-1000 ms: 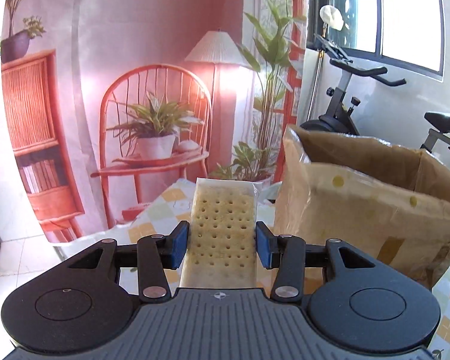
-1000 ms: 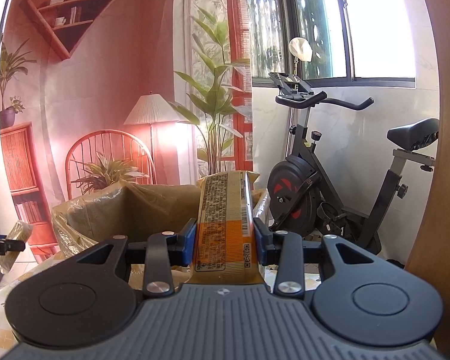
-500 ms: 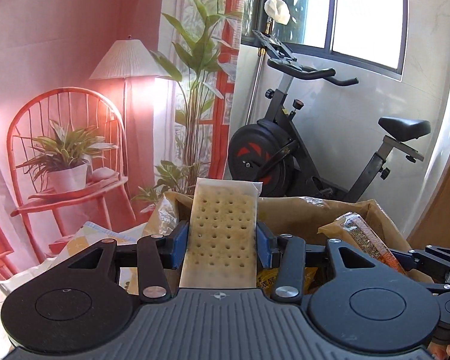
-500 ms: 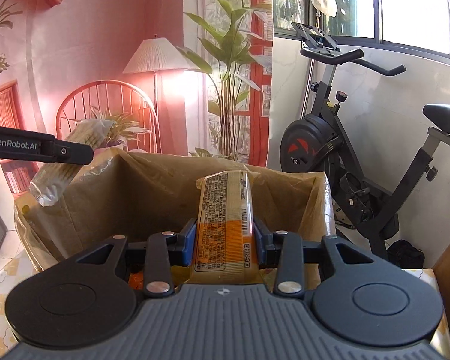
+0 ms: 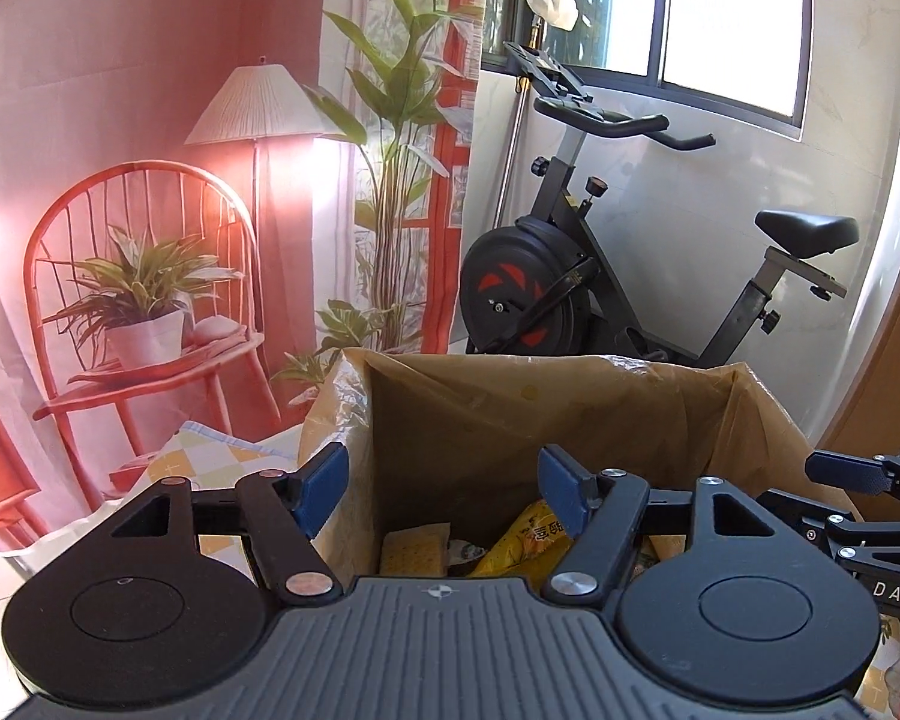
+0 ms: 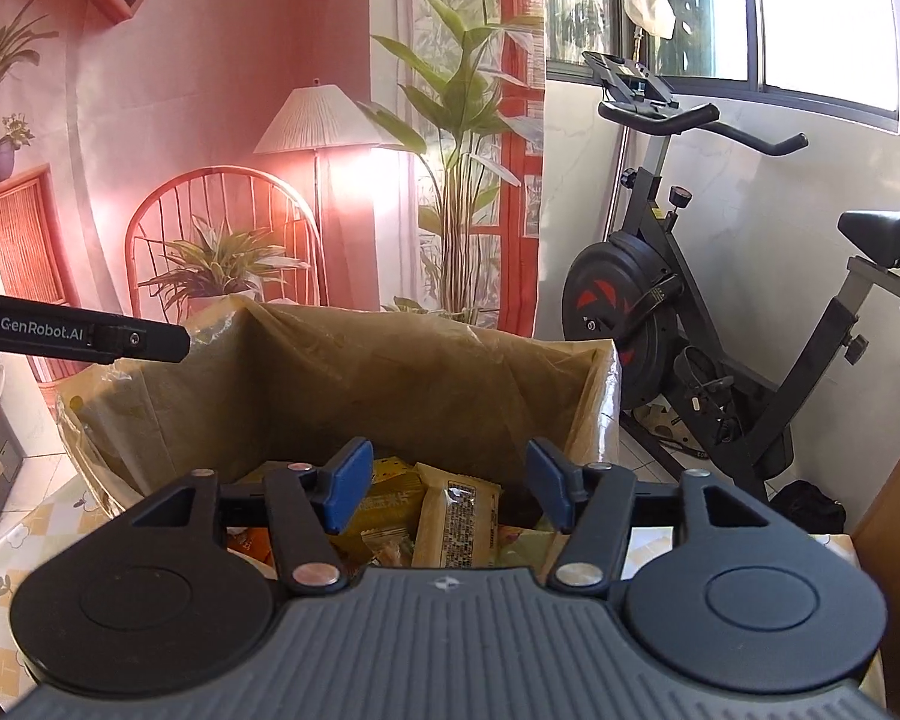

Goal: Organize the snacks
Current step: 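Move both open tools back from the box to the snacks on the table, then grasp the green chip bag with right tool while left tool reaches toward bread packet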

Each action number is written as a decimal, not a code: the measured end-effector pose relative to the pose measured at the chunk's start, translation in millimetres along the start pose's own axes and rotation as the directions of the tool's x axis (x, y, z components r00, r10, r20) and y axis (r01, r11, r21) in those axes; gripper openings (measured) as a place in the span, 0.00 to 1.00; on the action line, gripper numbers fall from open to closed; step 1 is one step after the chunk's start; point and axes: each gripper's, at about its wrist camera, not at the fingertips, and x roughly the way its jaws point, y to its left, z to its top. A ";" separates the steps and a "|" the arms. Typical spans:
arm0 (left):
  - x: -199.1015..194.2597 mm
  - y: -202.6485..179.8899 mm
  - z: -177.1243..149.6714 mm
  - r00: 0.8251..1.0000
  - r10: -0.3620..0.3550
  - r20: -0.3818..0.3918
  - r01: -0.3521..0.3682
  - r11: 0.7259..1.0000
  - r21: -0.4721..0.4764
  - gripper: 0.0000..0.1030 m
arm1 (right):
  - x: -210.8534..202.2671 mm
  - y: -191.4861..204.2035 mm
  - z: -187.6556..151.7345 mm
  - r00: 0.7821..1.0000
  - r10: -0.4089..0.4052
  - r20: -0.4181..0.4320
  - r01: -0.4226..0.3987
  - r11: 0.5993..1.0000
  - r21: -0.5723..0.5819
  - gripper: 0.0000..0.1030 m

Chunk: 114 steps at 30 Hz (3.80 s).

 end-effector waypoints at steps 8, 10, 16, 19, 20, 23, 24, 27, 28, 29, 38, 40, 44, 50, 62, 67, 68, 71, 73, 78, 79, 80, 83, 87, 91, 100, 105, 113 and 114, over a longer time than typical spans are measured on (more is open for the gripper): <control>-53.1 26.0 -24.4 0.999 0.027 0.021 -0.026 0.999 -0.038 0.70 | -39.1 7.9 -15.2 0.999 0.041 0.030 -0.041 0.999 -0.004 0.58; -63.5 32.0 -33.8 0.999 0.034 0.020 -0.033 0.998 -0.051 0.70 | -48.3 10.8 -21.2 0.998 0.052 0.033 -0.052 0.999 -0.008 0.58; -88.5 48.5 -66.7 0.998 0.068 0.010 -0.067 0.995 -0.075 0.69 | -71.1 18.1 -44.0 0.995 0.067 0.075 -0.068 0.998 0.005 0.71; -96.0 55.0 -82.7 0.996 0.089 -0.006 -0.089 0.993 -0.080 0.69 | -78.1 21.9 -56.4 0.994 0.077 0.076 -0.079 0.997 0.018 0.76; -98.8 56.9 -89.2 0.995 0.095 -0.011 -0.096 0.992 -0.084 0.69 | -79.6 22.9 -59.8 0.994 0.080 0.076 -0.081 0.996 0.021 0.76; -102.7 60.2 -103.6 0.994 0.104 -0.025 -0.106 0.991 -0.086 0.69 | -83.5 26.5 -75.2 0.994 0.080 0.069 -0.082 0.996 0.038 0.78; -103.3 61.0 -108.3 0.994 0.108 -0.029 -0.110 0.990 -0.085 0.69 | -83.6 27.0 -78.6 0.995 0.082 0.063 -0.084 0.995 0.045 0.79; -103.2 62.5 -121.9 0.992 0.117 -0.046 -0.121 0.989 -0.089 0.69 | -83.3 29.6 -93.4 0.995 0.089 0.040 -0.092 0.994 0.065 0.80; -102.7 63.2 -125.5 0.992 0.119 -0.052 -0.123 0.988 -0.090 0.69 | -82.9 30.5 -97.2 0.995 0.090 0.035 -0.092 0.994 0.064 0.81; -102.3 63.9 -130.6 0.991 0.122 -0.059 -0.127 0.988 -0.092 0.69 | -82.5 31.8 -102.7 0.996 0.090 0.028 -0.091 0.994 0.061 0.81; -99.0 58.9 -154.3 0.988 0.122 -0.099 -0.130 0.988 -0.085 0.69 | -73.6 34.2 -141.5 0.994 0.091 -0.053 -0.086 0.991 0.099 0.81; -98.4 57.3 -157.4 0.987 0.118 -0.106 -0.127 0.988 -0.084 0.69 | -72.1 34.4 -146.5 0.994 0.092 -0.065 -0.086 0.992 0.096 0.81; -96.4 53.9 -163.2 0.986 0.111 -0.121 -0.122 0.989 -0.083 0.69 | -70.1 33.4 -152.9 0.993 0.094 -0.077 -0.086 0.991 0.105 0.81; -95.7 45.8 -172.2 0.985 0.105 -0.139 -0.116 0.991 -0.074 0.69 | -69.2 32.0 -166.2 0.990 0.100 -0.103 -0.088 0.990 0.112 0.81; -91.2 40.7 -180.2 0.983 0.083 -0.163 -0.094 0.994 -0.058 0.69 | -61.7 41.5 -184.0 0.972 0.144 -0.185 -0.124 0.985 0.117 0.81; -90.0 39.0 -181.5 0.983 0.075 -0.167 -0.086 0.995 -0.060 0.69 | -63.8 60.4 -181.8 0.958 0.197 -0.209 -0.183 0.980 0.084 0.84; -89.8 39.1 -182.2 0.983 0.072 -0.168 -0.083 0.995 -0.059 0.69 | -63.7 63.3 -181.8 0.956 0.199 -0.214 -0.186 0.979 0.078 0.84; -88.7 38.6 -183.3 0.982 0.069 -0.174 -0.081 0.995 -0.061 0.69 | -57.7 77.2 -183.3 0.947 0.206 -0.247 -0.200 0.978 0.053 0.85; -88.7 38.8 -183.8 0.982 0.066 -0.176 -0.079 0.995 -0.066 0.69 | -54.4 83.7 -185.1 0.940 0.200 -0.277 -0.199 0.979 0.031 0.86; -89.2 37.9 -185.6 0.983 0.055 -0.173 -0.068 0.995 -0.071 0.69 | -58.9 84.3 -189.4 0.932 0.167 -0.322 -0.170 0.985 0.020 0.86; -88.6 37.8 -186.3 0.983 0.053 -0.175 -0.066 0.995 -0.073 0.69 | -61.5 82.9 -191.1 0.931 0.157 -0.328 -0.157 0.987 0.027 0.87; -87.9 37.8 -187.3 0.983 0.050 -0.178 -0.064 0.995 -0.074 0.69 | -62.8 81.3 -192.6 0.930 0.153 -0.333 -0.149 0.988 0.036 0.88; -85.8 36.4 -188.8 0.982 0.042 -0.183 -0.057 0.995 -0.077 0.69 | -62.8 73.2 -198.9 0.924 0.156 -0.350 -0.142 0.988 0.065 0.93; -85.7 34.8 -188.7 0.983 0.031 -0.178 -0.045 0.996 -0.078 0.69 | -57.3 58.1 -196.8 0.935 0.105 -0.340 -0.090 0.994 0.059 0.94; -85.9 37.7 -188.8 0.984 0.027 -0.175 -0.045 0.994 -0.100 0.69 | -50.8 41.2 -191.8 0.942 0.027 -0.335 -0.016 0.999 0.036 0.92; -79.2 35.0 -192.5 0.981 0.025 -0.191 -0.046 0.993 -0.108 0.69 | -45.8 42.3 -170.4 0.967 0.071 -0.243 -0.033 0.987 0.157 0.94; -77.1 33.2 -190.8 0.982 0.022 -0.189 -0.041 0.994 -0.101 0.69 | -18.3 50.7 -167.4 0.957 0.021 -0.288 0.042 0.977 0.208 0.95; -70.7 35.9 -192.0 0.977 0.015 -0.211 -0.036 0.995 -0.096 0.69 | 1.6 51.1 -180.7 0.941 -0.013 -0.337 0.081 0.979 0.188 0.99; -69.6 35.9 -192.2 0.977 0.015 -0.212 -0.036 0.995 -0.094 0.69 | 1.3 47.9 -182.5 0.942 -0.001 -0.337 0.073 0.977 0.201 0.99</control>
